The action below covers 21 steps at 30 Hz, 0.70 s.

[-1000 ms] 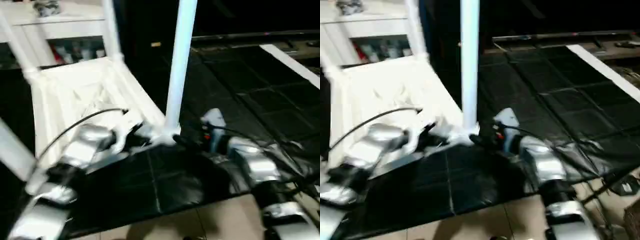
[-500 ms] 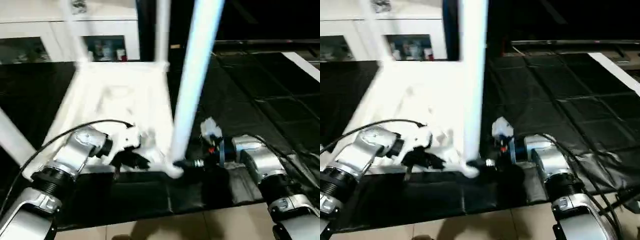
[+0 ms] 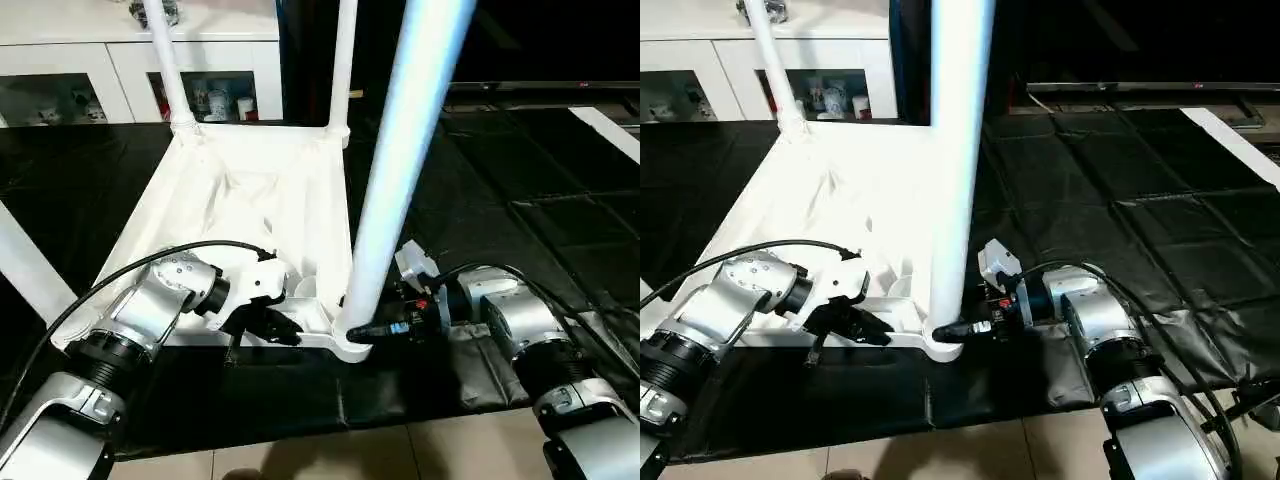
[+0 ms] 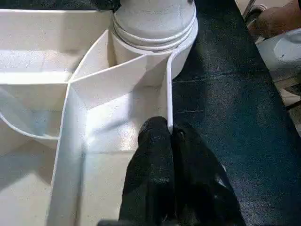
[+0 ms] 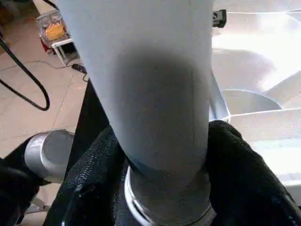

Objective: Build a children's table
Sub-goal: Rotate leg to tighten

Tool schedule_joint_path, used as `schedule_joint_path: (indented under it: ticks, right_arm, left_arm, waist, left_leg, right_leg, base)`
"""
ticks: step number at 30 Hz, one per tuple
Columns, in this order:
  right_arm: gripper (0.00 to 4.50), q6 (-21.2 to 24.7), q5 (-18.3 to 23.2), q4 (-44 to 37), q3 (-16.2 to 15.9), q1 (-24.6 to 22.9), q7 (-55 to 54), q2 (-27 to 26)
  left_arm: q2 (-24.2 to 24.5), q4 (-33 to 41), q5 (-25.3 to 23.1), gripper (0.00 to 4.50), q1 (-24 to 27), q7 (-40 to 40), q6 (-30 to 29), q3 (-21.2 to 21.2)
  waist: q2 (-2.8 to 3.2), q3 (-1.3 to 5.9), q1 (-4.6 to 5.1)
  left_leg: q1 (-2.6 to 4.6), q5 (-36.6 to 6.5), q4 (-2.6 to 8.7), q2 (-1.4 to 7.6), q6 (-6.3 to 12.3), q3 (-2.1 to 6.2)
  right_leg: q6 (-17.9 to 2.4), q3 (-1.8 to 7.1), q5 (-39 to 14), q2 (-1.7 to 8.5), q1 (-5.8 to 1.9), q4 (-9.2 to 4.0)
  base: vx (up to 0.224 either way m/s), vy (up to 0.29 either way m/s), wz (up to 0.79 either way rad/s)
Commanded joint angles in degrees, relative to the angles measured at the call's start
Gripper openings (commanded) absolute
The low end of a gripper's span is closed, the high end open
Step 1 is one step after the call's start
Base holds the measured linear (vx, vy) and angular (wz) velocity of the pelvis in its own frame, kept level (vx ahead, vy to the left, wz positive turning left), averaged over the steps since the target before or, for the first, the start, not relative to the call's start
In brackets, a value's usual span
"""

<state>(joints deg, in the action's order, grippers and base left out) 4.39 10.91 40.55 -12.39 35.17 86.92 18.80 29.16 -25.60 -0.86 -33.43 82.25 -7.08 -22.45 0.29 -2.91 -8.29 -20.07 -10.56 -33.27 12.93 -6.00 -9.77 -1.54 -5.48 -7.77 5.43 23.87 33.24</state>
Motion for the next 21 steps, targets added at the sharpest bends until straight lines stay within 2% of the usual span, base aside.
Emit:
schedule_joint_path:
  ticks: [1, 9, 10, 16, 17, 18, 19, 20, 21]
  right_arm:
    - [2.22, 0.6, 0.2, 0.4, -0.8, 0.3, 2.0, 0.4]
    - [2.1, 2.0, 0.5, -0.6, -1.0, -0.7, 3.7, 0.4]
    - [2.1, 2.4, 0.7, -1.2, -1.0, -1.3, 3.4, 0.3]
    - [2.1, 4.2, 2.4, -3.5, 0.5, -3.6, -0.2, -1.1]
    - [2.1, 4.2, 2.3, -4.0, 1.3, -4.7, -3.5, -2.1]
    - [2.1, 3.9, 2.1, -4.0, 1.7, -5.3, -5.4, -2.7]
    - [2.09, 3.1, 1.1, -3.2, 2.9, -6.4, -12.0, -4.6]
    - [2.09, 2.8, 0.6, -2.5, 3.4, -6.6, -15.0, -5.4]
    - [2.07, 2.5, 0.1, -1.9, 3.8, -6.6, -17.3, -6.0]
  left_arm:
    - [-0.4, 0.9, -0.6, 0.0, -0.2, 2.3, 0.9, -2.8]
    - [-0.7, 0.5, -0.8, 0.0, -0.1, 1.2, 0.0, -2.3]
    - [-1.2, 0.2, -0.6, 0.0, -0.3, 0.3, -1.2, -1.8]
    - [-4.1, -0.5, 1.5, 0.0, -1.2, -3.8, -7.0, 0.9]
    - [-5.7, -1.3, 2.0, 0.0, -1.8, -6.5, -8.7, 2.1]
    - [-6.6, -1.8, 2.2, 0.0, -2.1, -8.2, -9.3, 2.8]
    - [-9.4, -3.4, 2.7, 0.0, -3.2, -13.2, -11.4, 4.9]
    - [-10.6, -4.0, 3.0, 0.0, -3.6, -15.1, -12.3, 5.8]
    - [-11.3, -4.4, 3.3, 0.0, -3.9, -16.3, -13.0, 6.4]
  waist:
    - [-0.09, 4.28, 0.54]
    - [0.0, 4.18, 0.54]
    - [0.23, 4.16, 0.55]
    - [0.27, 4.06, 0.43]
    - [0.21, 3.94, 0.43]
    - [0.58, 3.8, 0.39]
    - [0.3, 3.67, 0.58]
    - [0.62, 3.47, 0.85]
    - [0.39, 3.18, 1.21]
  left_leg:
    - [0.17, -10.5, 3.72, 0.37, 2.64, -0.69]
    - [0.19, -11.6, 3.73, 0.35, 2.4, -0.67]
    - [0.23, -12.0, 3.72, 0.35, 2.22, -0.67]
    - [0.52, -13.9, 3.74, 0.37, 1.89, -0.68]
    - [0.58, -14.8, 3.75, 0.29, 1.81, -0.67]
    - [0.6, -15.4, 3.8, 0.22, 1.5, -0.6]
    - [0.72, -16.6, 3.82, 0.07, 1.19, -0.55]
    - [0.68, -17.2, 3.91, -0.01, 0.77, -0.57]
    - [1.19, -19.8, 3.71, -0.41, 0.33, -0.38]
  right_leg:
    - [-11.5, 2.31, -15.6, 2.41, -3.39, -2.54]
    - [-11.3, 2.3, -16.7, 2.42, -3.4, -2.7]
    - [-11.2, 2.33, -17.2, 2.39, -3.39, -2.71]
    - [-11.3, 2.32, -18.4, 2.36, -3.23, -3.01]
    - [-10.9, 2.27, -20.1, 2.36, -3.17, -3.27]
    - [-10.2, 2.25, -21.7, 2.39, -3.09, -3.53]
    - [-9.4, 2.11, -24.0, 2.4, -3.04, -3.86]
    - [-8.8, 2.13, -25.8, 2.42, -2.96, -4.13]
    - [-6.6, 1.5, -32.5, 2.53, -2.7, -5.14]
  base:
    - [0.0, 0.0, 0.0]
    - [0.0, 0.0, 0.0]
    - [0.0, 0.0, 0.0]
    - [0.0, 0.0, 0.0]
    - [0.0, 0.0, 0.0]
    - [0.0, 0.0, 0.0]
    - [0.0, 0.0, 0.0]
    - [0.0, 0.0, 0.0]
    - [0.0, 0.0, 0.0]
